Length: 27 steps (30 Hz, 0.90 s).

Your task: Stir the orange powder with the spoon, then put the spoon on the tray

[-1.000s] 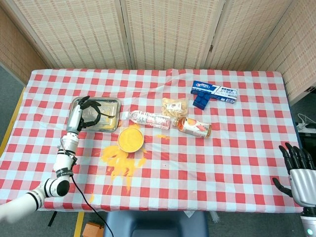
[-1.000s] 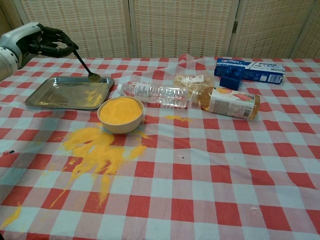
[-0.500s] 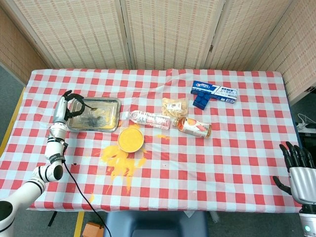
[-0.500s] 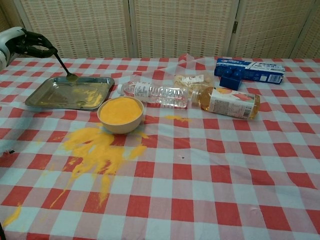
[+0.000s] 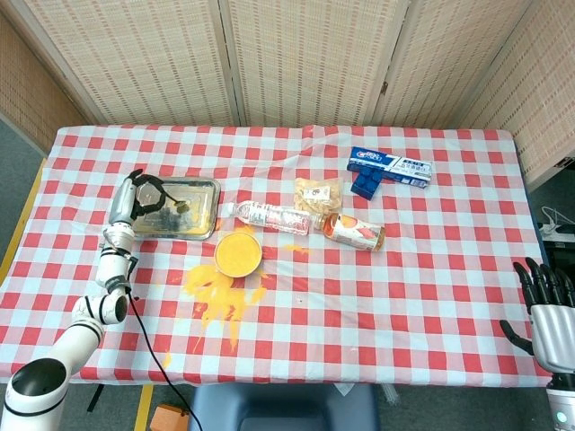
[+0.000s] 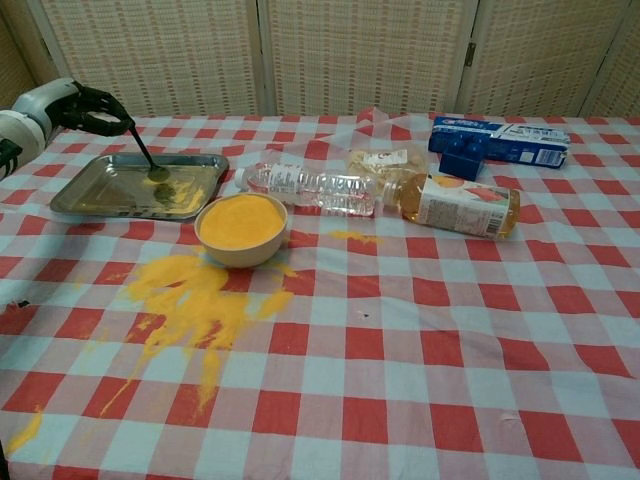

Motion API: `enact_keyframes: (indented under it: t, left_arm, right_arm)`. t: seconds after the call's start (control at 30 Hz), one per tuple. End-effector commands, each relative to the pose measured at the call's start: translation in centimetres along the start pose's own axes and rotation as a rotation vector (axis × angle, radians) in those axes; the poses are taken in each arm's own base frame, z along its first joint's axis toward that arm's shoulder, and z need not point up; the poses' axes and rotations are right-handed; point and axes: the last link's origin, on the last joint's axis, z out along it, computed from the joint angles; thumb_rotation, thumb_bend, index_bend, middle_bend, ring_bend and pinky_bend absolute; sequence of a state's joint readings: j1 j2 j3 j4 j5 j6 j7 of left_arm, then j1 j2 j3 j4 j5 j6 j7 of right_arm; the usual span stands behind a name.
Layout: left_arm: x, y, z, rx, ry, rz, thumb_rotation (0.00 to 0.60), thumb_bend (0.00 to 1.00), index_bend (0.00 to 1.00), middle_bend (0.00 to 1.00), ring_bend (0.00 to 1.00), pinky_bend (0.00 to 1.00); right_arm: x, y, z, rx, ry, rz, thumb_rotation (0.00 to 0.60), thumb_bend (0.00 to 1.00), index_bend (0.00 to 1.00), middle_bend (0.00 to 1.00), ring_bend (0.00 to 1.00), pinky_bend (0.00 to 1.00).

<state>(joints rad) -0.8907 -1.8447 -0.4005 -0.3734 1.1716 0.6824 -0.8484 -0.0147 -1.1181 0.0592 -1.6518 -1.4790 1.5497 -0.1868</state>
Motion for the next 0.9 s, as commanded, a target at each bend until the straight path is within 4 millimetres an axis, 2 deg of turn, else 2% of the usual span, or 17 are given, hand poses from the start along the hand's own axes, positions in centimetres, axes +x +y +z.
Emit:
enact_keyframes:
  t: [0.03, 0.23, 0.3, 0.43, 0.5, 0.6, 0.9]
  left_arm:
    - [-0.5, 0.3, 0.2, -0.005, 0.001, 0.016, 0.6, 0.65, 0.79, 0.36, 0.06, 0.01]
    - [-0.3, 0.0, 0.2, 0.005, 0.006, 0.032, 0.6, 0.63, 0.6, 0.34, 0.06, 0.01]
    - [-0.1, -0.3, 0.2, 0.013, 0.007, 0.051, 0.6, 0.62, 0.46, 0.33, 0.05, 0.01]
    - [0.3, -0.8, 0.3, 0.034, 0.002, 0.076, 0.6, 0.59, 0.12, 0.25, 0.02, 0.01]
    - [0.5, -1.0, 0.3, 0.042, 0.0, 0.077, 0.6, 0.58, 0.02, 0.19, 0.0, 0.01]
    - [0.8, -1.1, 0.3, 0.046, -0.004, 0.078, 0.6, 0.56, 0.0, 0.13, 0.0, 0.01]
    - [1.2, -1.0, -0.5, -0.02, -0.025, 0.109, 0.6, 0.55, 0.0, 0.07, 0.0, 0.0]
  right_arm:
    - [0.1, 0.1, 0.0, -0.003, 0.002, 0.001, 0.6, 0.14, 0.0, 0.0, 0.0, 0.0]
    - [0.1, 0.2, 0.0, -0.006, 0.003, 0.002, 0.6, 0.13, 0.0, 0.0, 0.0, 0.0]
    - [0.2, 0.3, 0.0, -0.007, 0.005, 0.002, 0.6, 0.13, 0.0, 0.0, 0.0, 0.0]
    - [0.2, 0.2, -0.1, -0.005, 0.004, 0.003, 0.6, 0.13, 0.0, 0.0, 0.0, 0.0]
    - [0.1, 0.2, -0.1, -0.003, 0.002, 0.003, 0.6, 0.13, 0.0, 0.0, 0.0, 0.0]
    - [0.2, 0.1, -0.1, -0.001, 0.003, 0.004, 0.6, 0.13, 0.0, 0.0, 0.0, 0.0]
    - [0.2, 0.1, -0.2, 0.008, 0.001, 0.008, 0.6, 0.13, 0.0, 0.0, 0.0, 0.0]
